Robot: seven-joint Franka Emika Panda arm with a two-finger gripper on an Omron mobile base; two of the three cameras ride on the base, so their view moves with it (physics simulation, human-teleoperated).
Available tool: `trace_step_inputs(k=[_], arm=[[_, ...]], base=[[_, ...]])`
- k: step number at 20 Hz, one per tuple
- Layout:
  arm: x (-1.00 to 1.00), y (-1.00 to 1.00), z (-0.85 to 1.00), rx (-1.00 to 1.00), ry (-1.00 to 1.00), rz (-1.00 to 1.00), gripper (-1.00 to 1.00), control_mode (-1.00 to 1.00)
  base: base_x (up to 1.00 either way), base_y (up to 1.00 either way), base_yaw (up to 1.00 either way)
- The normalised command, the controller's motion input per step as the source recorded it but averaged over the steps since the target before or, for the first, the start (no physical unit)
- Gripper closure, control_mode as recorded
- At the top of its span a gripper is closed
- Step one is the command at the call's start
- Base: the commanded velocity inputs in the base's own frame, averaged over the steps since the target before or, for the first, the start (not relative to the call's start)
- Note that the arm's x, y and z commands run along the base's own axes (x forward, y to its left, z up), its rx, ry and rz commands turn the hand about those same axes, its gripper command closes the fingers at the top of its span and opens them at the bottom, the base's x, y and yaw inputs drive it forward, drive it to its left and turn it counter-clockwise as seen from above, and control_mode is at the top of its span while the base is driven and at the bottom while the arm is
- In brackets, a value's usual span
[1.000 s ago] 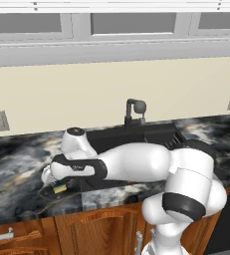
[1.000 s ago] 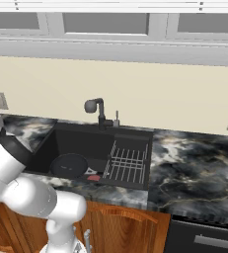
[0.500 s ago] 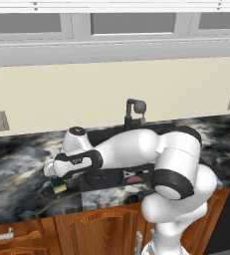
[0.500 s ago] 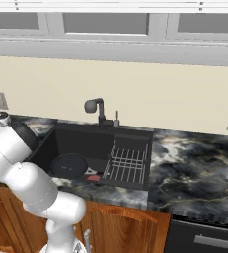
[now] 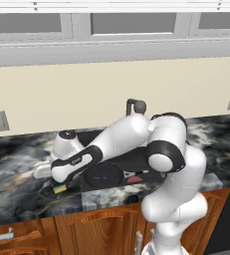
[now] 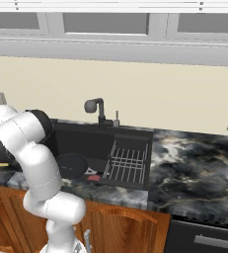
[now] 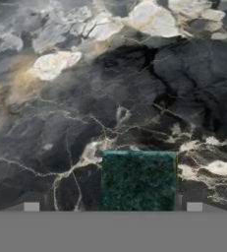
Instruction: Pick the pan and sponge and place them into the sink. Then turn on the water.
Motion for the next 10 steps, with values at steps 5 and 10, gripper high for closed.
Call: trace_step_inputs(k=[5, 10], arm=[[-0.1, 0.3, -0.12, -0.01, 0.0, 0.0, -1.0, -1.0], [0.01, -0.03, -0.12, -0.14, 0.0, 0.0, -1.0, -1.0]], base=[[0.0, 0.0, 0.0], [0.0, 0.0, 0.0]])
